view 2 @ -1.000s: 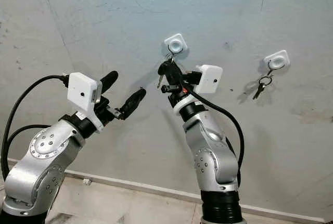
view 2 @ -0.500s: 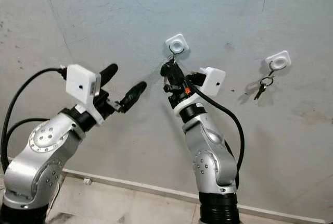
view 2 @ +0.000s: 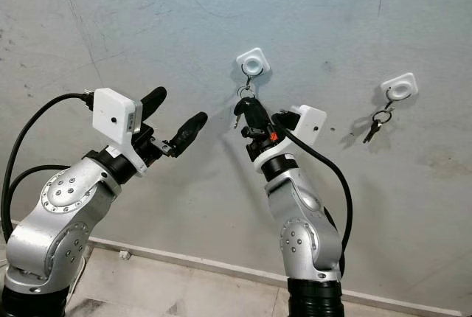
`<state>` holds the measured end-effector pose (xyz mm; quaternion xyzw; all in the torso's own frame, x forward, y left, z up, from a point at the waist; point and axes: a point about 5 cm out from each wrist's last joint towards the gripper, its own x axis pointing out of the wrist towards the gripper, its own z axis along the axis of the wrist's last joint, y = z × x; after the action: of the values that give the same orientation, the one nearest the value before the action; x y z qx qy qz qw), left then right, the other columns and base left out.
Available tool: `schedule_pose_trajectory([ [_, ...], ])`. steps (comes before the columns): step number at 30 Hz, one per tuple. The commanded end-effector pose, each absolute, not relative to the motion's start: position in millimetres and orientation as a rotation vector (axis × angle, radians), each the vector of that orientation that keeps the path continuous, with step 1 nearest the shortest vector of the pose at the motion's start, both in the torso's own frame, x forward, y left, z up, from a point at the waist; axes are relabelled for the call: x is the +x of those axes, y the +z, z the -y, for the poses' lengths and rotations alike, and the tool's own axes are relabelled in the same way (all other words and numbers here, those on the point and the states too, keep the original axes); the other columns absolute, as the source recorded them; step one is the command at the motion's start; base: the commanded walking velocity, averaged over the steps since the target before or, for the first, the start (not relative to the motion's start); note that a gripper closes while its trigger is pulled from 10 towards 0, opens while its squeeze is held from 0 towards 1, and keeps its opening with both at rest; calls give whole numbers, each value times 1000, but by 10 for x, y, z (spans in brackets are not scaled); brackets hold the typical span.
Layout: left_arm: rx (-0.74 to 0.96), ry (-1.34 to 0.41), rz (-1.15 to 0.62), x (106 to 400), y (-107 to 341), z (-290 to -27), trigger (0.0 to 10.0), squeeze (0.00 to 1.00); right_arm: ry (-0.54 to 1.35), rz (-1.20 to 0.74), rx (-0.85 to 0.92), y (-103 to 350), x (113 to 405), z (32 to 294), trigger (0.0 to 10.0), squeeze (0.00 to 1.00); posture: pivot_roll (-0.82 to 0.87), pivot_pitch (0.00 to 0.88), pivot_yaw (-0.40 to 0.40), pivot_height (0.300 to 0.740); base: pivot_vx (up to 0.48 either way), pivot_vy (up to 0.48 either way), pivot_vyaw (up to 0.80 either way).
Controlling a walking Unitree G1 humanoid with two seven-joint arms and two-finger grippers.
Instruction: Hang keys on a hook
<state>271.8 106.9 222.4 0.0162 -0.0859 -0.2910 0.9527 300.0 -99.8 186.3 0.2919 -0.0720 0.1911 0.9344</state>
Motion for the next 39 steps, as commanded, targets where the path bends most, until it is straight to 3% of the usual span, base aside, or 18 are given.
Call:
schedule_pose_trajectory([
  [1,33,-590,171,2727,2229,-1062,10000,0,316,24,605,1592,2992,1071,10000,0,227,0,-23,740,0,0,0],
  [8,33,-592,175,2728,2234,-1054,10000,0,299,6,569,1554,3010,1067,10000,0,228,0,-23,740,0,0,0],
  [9,32,-594,176,2728,2236,-1050,10000,0,293,5,566,1550,3015,1068,10000,1000,228,0,-23,740,0,0,0],
  [26,32,-600,172,2714,2221,-1037,10000,0,263,65,422,1630,2998,1134,10000,1000,226,0,-23,740,0,0,0],
  [39,25,-602,166,2730,2194,-1017,10000,0,213,119,268,1700,2854,1358,10000,1000,205,0,-21,740,0,0,0],
])
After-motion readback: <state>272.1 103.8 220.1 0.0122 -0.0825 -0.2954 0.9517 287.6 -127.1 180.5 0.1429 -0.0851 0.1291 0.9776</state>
